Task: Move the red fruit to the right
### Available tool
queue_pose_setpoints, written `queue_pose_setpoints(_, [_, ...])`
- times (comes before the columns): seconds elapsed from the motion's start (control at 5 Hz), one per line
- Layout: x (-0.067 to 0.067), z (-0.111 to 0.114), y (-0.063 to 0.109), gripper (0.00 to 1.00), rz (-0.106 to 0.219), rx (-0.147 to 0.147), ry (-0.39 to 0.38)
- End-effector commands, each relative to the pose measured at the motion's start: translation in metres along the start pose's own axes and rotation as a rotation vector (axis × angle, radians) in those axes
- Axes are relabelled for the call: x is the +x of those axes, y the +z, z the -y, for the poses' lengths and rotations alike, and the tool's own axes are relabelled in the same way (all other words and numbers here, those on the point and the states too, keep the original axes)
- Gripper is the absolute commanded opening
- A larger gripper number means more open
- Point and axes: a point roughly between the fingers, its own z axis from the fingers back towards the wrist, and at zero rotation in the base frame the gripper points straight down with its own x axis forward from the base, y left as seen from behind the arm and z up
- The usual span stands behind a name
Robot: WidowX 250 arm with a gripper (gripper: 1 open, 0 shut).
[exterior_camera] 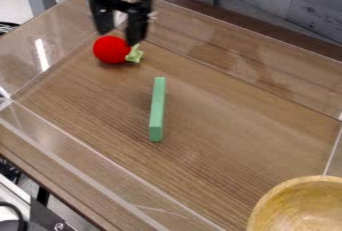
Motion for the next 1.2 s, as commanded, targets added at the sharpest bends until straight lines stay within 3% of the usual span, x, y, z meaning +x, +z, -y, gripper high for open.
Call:
queue_pose_setpoints(0.0, [0.010, -0.023, 0.003, 1.00, 0.050, 0.023, -0.012])
queue_pose_setpoints(1.0, [0.040, -0.067, -0.026, 1.00, 0.100, 0.013, -0.006])
